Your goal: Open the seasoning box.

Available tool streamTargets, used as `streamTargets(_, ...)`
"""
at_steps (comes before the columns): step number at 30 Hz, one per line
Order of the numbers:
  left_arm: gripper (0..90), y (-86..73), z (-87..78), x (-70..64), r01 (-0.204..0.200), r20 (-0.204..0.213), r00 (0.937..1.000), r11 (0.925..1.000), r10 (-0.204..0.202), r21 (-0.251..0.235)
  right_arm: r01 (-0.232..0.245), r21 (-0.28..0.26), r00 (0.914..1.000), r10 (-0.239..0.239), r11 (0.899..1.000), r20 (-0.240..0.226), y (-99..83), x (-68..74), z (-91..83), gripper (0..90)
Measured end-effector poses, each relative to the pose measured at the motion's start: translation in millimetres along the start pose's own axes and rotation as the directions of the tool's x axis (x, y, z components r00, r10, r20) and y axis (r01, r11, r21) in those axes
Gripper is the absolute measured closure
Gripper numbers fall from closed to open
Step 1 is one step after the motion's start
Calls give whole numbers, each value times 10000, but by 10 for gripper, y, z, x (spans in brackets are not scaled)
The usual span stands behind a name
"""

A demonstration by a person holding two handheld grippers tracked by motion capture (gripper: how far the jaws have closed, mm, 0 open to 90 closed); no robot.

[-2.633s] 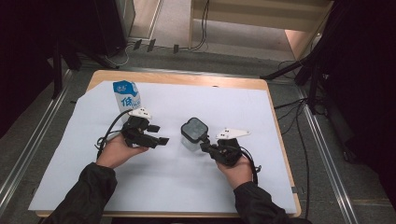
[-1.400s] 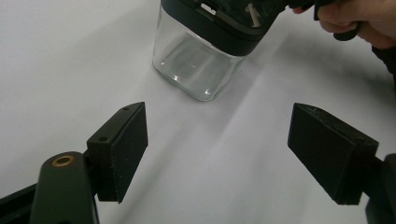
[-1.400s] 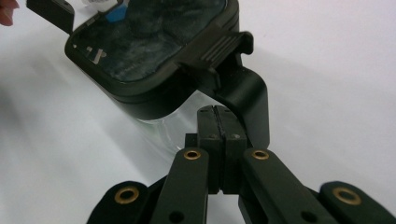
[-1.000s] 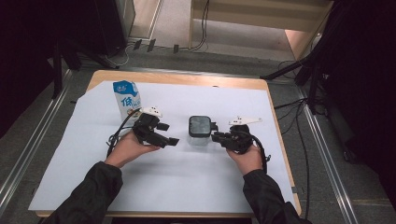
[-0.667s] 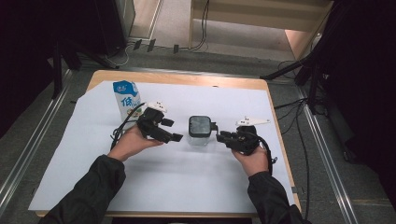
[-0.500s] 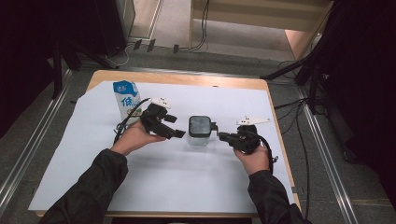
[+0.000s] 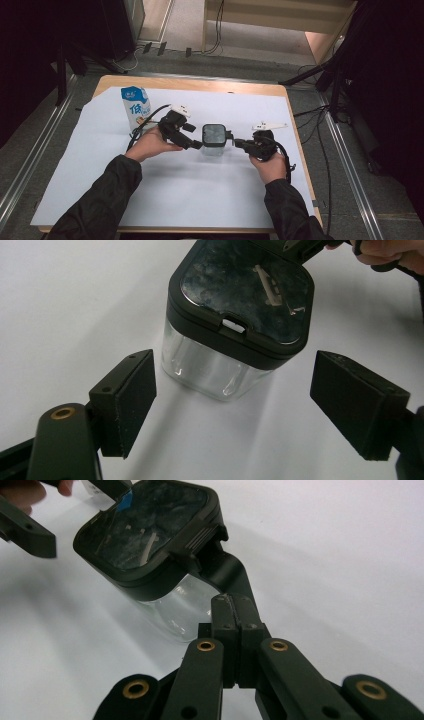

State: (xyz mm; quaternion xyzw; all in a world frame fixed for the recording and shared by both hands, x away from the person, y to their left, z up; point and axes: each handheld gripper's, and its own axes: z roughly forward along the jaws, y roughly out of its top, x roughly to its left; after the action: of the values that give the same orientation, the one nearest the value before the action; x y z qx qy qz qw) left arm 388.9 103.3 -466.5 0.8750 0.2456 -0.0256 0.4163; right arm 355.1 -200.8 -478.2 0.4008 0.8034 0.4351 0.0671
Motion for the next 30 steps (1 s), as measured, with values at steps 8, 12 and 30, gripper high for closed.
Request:
streamTargets(8, 197, -19, 182, -71, -130, -41, 9999, 9998, 130, 120, -66, -44, 9999, 67, 10000, 159, 12, -29, 7, 900)
streamTargets(12, 196, -17, 216, -52, -23, -121, 9999, 10000, 22, -76, -95, 0, 9998, 95, 10000, 168, 5, -53, 39, 900)
streamTargets(30, 140, 65, 303, 20, -486, 124, 9987, 9988, 486, -71, -102, 70, 9998, 101, 9999, 166, 9, -54, 79, 900)
